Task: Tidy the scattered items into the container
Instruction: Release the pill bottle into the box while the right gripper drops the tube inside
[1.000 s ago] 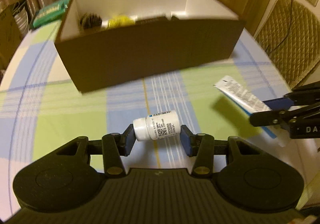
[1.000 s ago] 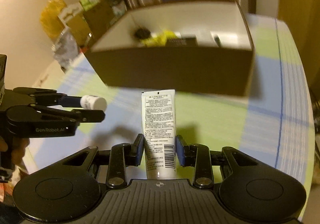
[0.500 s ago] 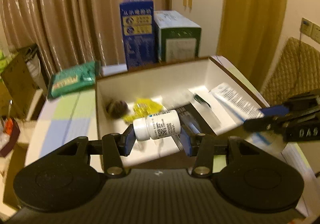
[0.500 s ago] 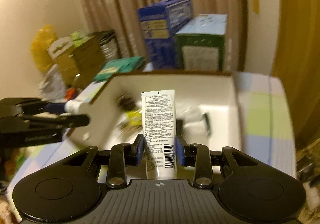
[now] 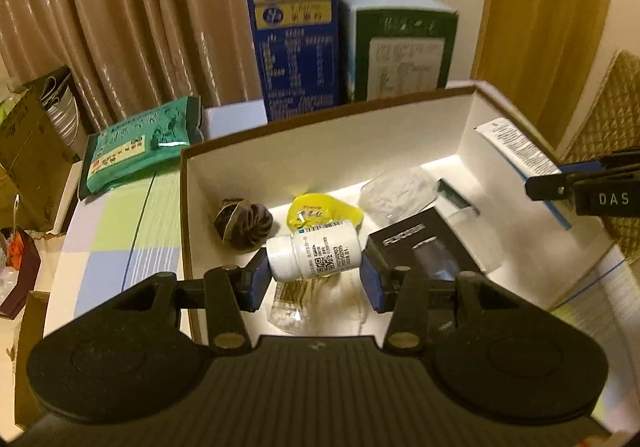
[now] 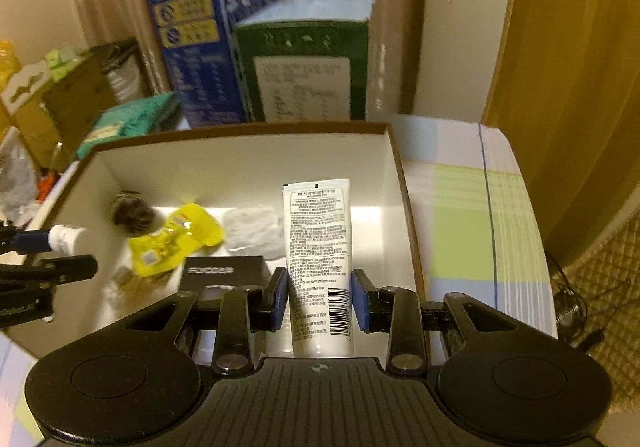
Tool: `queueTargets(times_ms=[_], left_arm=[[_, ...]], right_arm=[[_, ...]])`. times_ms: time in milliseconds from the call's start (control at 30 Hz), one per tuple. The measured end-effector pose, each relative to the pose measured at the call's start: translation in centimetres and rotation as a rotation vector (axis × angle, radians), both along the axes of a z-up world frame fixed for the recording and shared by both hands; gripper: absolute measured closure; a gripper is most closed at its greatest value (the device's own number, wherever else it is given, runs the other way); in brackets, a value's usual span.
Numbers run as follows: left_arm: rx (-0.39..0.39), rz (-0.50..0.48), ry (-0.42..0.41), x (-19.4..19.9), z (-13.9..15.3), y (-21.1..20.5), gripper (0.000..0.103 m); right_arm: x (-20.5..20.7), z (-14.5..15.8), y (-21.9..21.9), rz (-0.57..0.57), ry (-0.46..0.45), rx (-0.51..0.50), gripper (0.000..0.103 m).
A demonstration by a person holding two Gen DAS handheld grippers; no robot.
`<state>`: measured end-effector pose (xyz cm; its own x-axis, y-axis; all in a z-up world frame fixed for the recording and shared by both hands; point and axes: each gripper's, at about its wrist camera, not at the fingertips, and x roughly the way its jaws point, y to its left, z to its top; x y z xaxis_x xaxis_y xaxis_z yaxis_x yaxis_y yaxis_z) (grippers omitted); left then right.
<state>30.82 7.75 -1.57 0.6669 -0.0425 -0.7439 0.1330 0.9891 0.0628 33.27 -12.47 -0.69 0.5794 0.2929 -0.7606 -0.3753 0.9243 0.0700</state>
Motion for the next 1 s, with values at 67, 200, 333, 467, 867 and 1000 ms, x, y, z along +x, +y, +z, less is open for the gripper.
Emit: queueTargets(times_ms=[67, 200, 333, 467, 867, 1000], left_arm=[[0.001, 0.001, 0.016, 0.8, -0.8, 0.1, 0.061], [0.005, -0.014, 0.049, 1.6, -2.0, 0.2, 0.061], [0.020, -0.040, 0.107, 2.0, -3.2, 0.1, 0.061], [0.028, -0.036, 0.161, 2.5, -4.4, 0.2, 0.061], [0.027, -0.035, 0.171, 3.1, -5.3, 0.4, 0.054], [0.028, -0.037, 0.155, 3.1, -5.1, 0.3, 0.050]], right_arm=[[0.4, -0.5, 0.0, -0.004, 0.008, -0.005, 0.072], [0.7, -1.3, 0.2, 0.002, 0.015, -0.027, 0.072], [0.9, -1.8, 0.1, 0.002, 0.023, -0.045, 0.072], [1.0, -2.1, 0.1, 0.004, 0.020, -0.064, 0.072], [0.7, -2.5, 0.4, 0.016, -0.007, -0.125, 0.072], [0.6, -2.6, 0.7, 0.021, -0.022, -0.155, 0.072]])
